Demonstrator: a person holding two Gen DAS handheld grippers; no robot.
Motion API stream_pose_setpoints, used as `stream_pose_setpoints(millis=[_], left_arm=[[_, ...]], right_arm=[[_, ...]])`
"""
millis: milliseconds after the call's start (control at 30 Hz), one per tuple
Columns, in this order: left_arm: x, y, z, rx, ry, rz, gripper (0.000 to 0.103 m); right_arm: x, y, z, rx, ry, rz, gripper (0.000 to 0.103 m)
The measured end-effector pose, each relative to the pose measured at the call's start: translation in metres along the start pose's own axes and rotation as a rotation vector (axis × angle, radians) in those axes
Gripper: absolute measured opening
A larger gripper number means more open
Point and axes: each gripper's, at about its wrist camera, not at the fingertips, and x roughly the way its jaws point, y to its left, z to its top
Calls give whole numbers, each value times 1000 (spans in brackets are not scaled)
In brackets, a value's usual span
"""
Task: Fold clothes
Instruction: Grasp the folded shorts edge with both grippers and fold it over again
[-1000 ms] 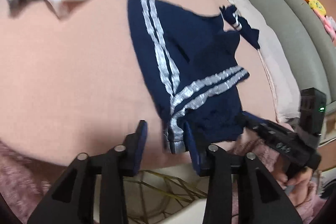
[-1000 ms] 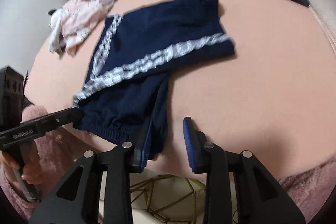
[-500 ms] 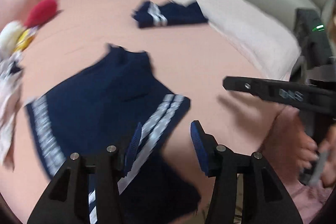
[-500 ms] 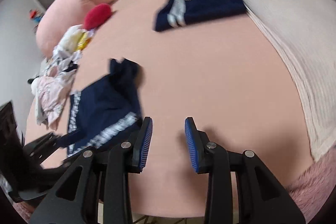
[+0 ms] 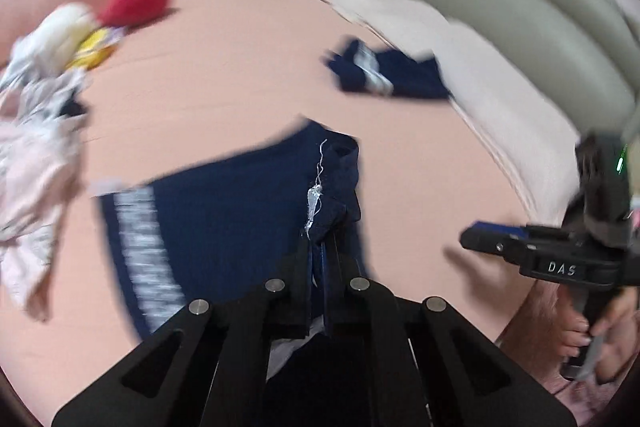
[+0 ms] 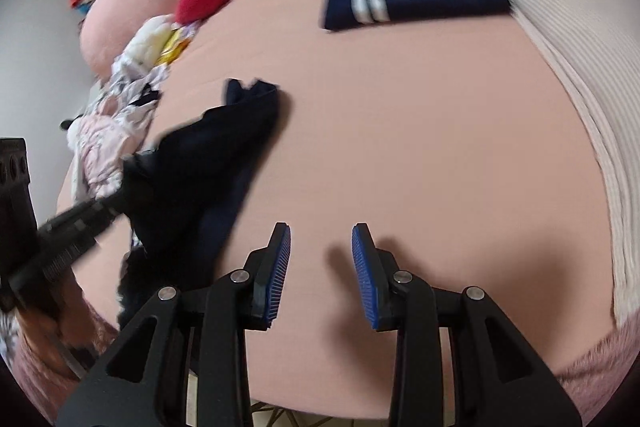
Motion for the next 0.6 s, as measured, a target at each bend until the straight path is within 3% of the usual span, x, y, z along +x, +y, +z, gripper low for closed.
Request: stream_pose_setpoints(millis=[133, 267, 400, 600], left_arm=[[-6, 80, 8, -109, 10, 39, 4], [23, 126, 3, -182, 82, 50, 4], [44, 142, -11, -197, 140, 76, 4], [40, 133, -7, -143, 125, 93, 11]], right_arm=[[17, 23, 26, -65, 13, 4, 32], [52, 43, 68, -140, 10, -64, 32], [88, 63, 101, -209, 26, -83, 32], [135, 91, 119, -300, 104, -28, 32]])
